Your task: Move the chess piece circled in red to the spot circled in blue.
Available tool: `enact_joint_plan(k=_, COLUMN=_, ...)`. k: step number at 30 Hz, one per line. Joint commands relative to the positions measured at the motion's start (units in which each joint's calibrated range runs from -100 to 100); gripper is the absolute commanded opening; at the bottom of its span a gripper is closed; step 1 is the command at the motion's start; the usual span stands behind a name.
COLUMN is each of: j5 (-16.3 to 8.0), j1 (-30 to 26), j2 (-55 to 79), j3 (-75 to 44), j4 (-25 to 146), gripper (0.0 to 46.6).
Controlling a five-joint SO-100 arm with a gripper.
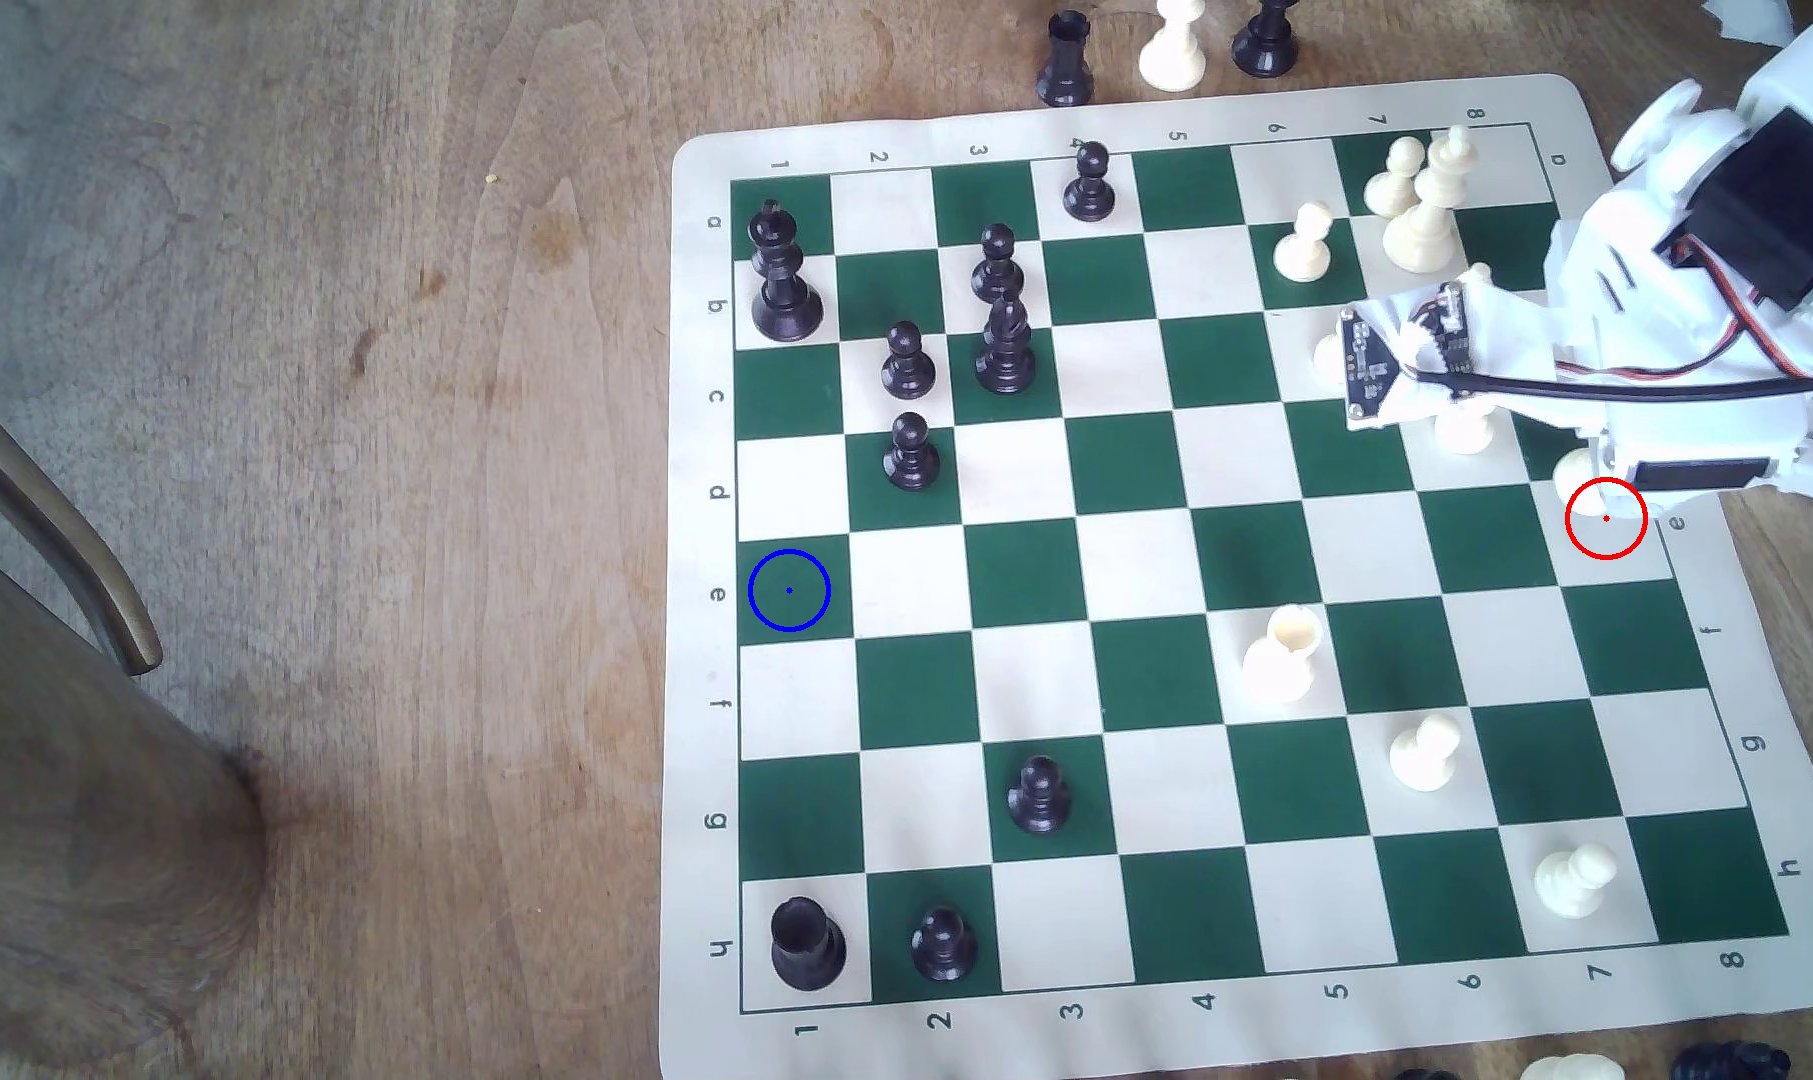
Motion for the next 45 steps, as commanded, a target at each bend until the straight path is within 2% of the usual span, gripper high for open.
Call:
enact_joint_plan(k=1, j5=-0.4, j1=1.0, j2=-2.4, j3=-11.7, j4=2.7, gripper=0.2)
enact_joint_plan(k=6, j5=0.1, j1=5.3, j2=0.2, j3=-28.9, j4=6.1, gripper=0.2)
enact_joint_plan(k=11, j5=2.5, j1=13.2, j2=10.9, j3=-52.9, j4=10.2, gripper=0.2)
enact_joint_plan(k=19, j5=3.3, j1=17.8, j2=26.9, j3=-72.4, j4=11.3, gripper=0.2)
enact_joint_plan(k=22, j5=3.3, j1=18.5, j2=35.5, j3=-84.0, j4=12.2, gripper=0.2)
enact_joint_plan(k=25, j5=3.2, j1=18.7, j2=47.7, j3=-100.7, j4=13.9, gripper=0.2)
enact_joint_plan(k=30, j5=4.1, j1=18.8, j2=55.0, j3=-103.0, j4=7.5, gripper=1.2)
enact_joint_plan(k=37, j5=4.2, j1=19.9, j2=59.3, j3=-102.3, j4=-3.2, gripper=0.3)
enact_joint_plan(k=42, j5=6.5, j1=19.1, j2=62.4, j3=-102.2, j4=-13.0, gripper=0.3)
enact_joint_plan(k=45, j5=7.1, j1=19.2, j2=64.2, j3=-102.2, j4=-15.6, gripper=0.3)
